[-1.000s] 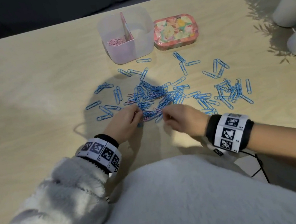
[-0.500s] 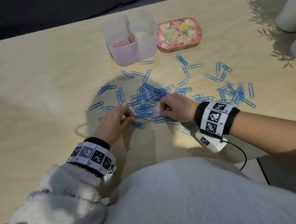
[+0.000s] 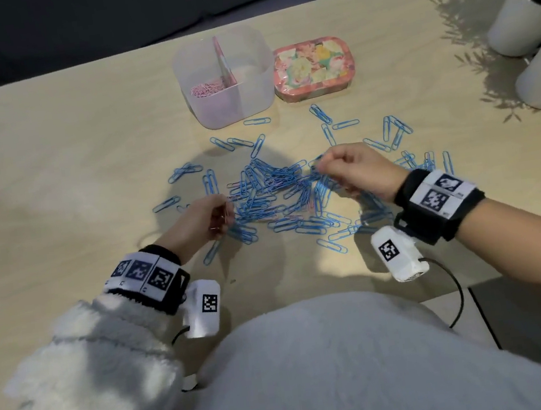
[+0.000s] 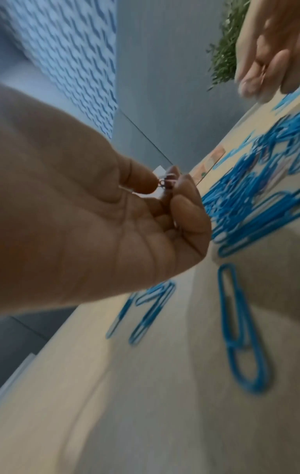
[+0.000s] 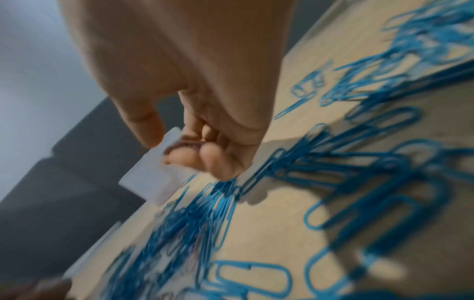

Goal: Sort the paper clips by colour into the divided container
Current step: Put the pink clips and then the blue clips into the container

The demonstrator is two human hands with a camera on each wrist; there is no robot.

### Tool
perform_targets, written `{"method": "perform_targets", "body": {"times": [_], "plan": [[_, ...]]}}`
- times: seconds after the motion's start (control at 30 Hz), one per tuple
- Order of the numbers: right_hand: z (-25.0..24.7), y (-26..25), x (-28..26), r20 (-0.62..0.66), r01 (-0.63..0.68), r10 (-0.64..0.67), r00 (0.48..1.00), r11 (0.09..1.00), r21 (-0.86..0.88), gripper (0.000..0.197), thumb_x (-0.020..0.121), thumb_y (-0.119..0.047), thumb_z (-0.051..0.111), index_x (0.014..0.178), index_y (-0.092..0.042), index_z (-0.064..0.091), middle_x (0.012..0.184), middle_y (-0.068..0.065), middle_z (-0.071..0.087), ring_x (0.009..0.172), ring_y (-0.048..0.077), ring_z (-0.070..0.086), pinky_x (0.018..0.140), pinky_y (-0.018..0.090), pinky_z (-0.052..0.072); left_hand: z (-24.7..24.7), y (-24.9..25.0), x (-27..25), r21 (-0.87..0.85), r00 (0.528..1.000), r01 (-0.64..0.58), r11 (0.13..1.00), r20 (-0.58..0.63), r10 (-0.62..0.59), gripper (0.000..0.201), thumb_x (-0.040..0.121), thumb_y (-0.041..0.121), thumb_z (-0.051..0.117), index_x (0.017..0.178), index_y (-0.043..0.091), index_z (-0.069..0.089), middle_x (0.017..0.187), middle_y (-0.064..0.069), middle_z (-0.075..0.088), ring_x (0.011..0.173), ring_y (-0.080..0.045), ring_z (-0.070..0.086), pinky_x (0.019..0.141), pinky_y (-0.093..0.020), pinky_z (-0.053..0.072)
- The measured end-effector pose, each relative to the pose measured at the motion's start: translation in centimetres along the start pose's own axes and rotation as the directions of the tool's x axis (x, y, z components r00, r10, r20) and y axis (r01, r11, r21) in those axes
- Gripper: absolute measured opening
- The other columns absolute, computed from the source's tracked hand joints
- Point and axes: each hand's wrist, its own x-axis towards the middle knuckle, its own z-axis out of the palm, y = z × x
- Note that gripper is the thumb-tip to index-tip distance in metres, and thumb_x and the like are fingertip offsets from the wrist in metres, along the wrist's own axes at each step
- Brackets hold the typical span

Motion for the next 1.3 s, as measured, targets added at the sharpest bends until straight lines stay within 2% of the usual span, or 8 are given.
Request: {"method": "perform_targets", "body": {"times": [0.13, 0.23, 0.33, 0.43, 0.7, 0.9, 1.17, 1.3], "plan": [[2.3, 0.0, 0.1, 0.227, 0.277, -0.161, 0.960, 0.640, -0.717, 0.019, 0.079, -0.022, 0.068, 0.097, -0.022, 0.067, 0.057, -0.008, 0.045, 0.054, 0.009, 0.043, 0.061, 0.025, 0.030, 1.6, 0.3, 0.5, 0.226, 0.986, -0.162, 0.961, 0.084, 0.146, 0.029, 0.098, 0.026, 0.041, 0.074, 0.017, 0.054, 0.064, 0.003, 0.053, 0.047, 0.000, 0.050, 0.047, -0.014, 0.036], [3.1, -0.3, 0.4, 0.236, 0.292, -0.175, 0.956, 0.496, -0.818, 0.017, 0.082, -0.025, 0.061, 0.098, -0.023, 0.066, 0.086, -0.004, 0.064, 0.087, 0.020, 0.057, 0.071, 0.027, 0.035, 2.3, 0.7, 0.7, 0.132, 0.982, -0.169, 0.977, 0.112, 0.154, 0.024, 0.098, 0.013, 0.039, 0.091, 0.014, 0.061, 0.072, 0.002, 0.061, 0.055, 0.001, 0.058, 0.049, -0.012, 0.044], [2.3, -0.8, 1.6, 0.146, 0.229, -0.181, 0.972, 0.628, -0.744, 0.011, 0.083, -0.021, 0.062, 0.090, -0.015, 0.068, 0.070, -0.006, 0.054, 0.078, 0.021, 0.053, 0.068, 0.027, 0.035, 2.8, 1.1, 0.9, -0.012, 0.992, -0.093, 0.996, 0.082, 0.094, 0.029, 0.098, 0.008, 0.036, 0.088, 0.013, 0.062, 0.071, -0.002, 0.058, 0.054, -0.005, 0.056, 0.049, -0.015, 0.046], [0.3, -1.2, 2.6, 0.017, 0.145, -0.170, 0.985, 0.777, -0.613, 0.008, 0.080, -0.016, 0.066, 0.085, -0.012, 0.070, 0.075, 0.002, 0.064, 0.075, 0.021, 0.058, 0.073, 0.033, 0.046, 3.6, 1.2, 1.1, 0.226, 0.988, -0.151, 0.962, 0.008, 0.153, 0.021, 0.094, 0.019, 0.047, 0.080, 0.016, 0.062, 0.064, 0.002, 0.049, 0.054, -0.009, 0.044, 0.050, -0.015, 0.038], [2.3, -0.3, -0.3, 0.004, 0.089, -0.159, 0.987, 0.537, -0.839, 0.020, 0.076, -0.042, 0.066, 0.076, -0.022, 0.064, 0.072, -0.004, 0.056, 0.073, 0.019, 0.050, 0.065, 0.026, 0.032, 6.6, 0.9, 2.5, 0.769, 0.896, -0.326, 0.550, 0.066, 0.439, 0.013, 0.084, 0.032, 0.062, 0.088, 0.020, 0.062, 0.058, 0.008, 0.042, 0.058, -0.010, 0.042, 0.060, -0.028, 0.031], [2.6, 1.3, -0.5, -0.053, -0.001, -0.075, 0.996, 0.576, -0.818, 0.024, 0.068, -0.036, 0.074, 0.077, -0.022, 0.057, 0.088, 0.005, 0.066, 0.089, 0.028, 0.060, 0.066, 0.027, 0.030, 7.4, 0.9, 2.3, 0.869, 0.893, -0.364, 0.335, 0.224, 0.391, 0.019, 0.080, 0.033, 0.066, 0.094, 0.022, 0.061, 0.097, 0.001, 0.063, 0.095, -0.021, 0.058, 0.071, -0.030, 0.040], [1.6, 2.2, -0.4, -0.033, -0.058, 0.048, 0.998, 0.749, -0.660, 0.025, 0.075, -0.024, 0.069, 0.057, -0.018, 0.053, 0.057, -0.001, 0.057, 0.058, 0.017, 0.055, 0.062, 0.028, 0.043, 7.8, 0.2, 1.5, 0.851, 0.928, -0.322, 0.414, 0.198, 0.315, 0.013, 0.087, 0.023, 0.051, 0.090, 0.011, 0.055, 0.097, -0.007, 0.055, 0.093, -0.026, 0.055, 0.076, -0.032, 0.040], [0.1, 1.3, 0.1, -0.088, -0.054, 0.044, 0.995, 0.991, -0.120, 0.028, 0.087, -0.006, 0.058, 0.063, -0.015, 0.047, 0.053, 0.007, 0.051, 0.033, 0.005, 0.042, 0.038, 0.016, 0.032, 6.9, 0.8, 1.0, 0.707, 0.945, -0.297, 0.641, 0.123, 0.302, 0.005, 0.085, 0.017, 0.053, 0.083, 0.012, 0.054, 0.079, 0.000, 0.052, 0.078, -0.021, 0.051, 0.065, -0.028, 0.036]]}}
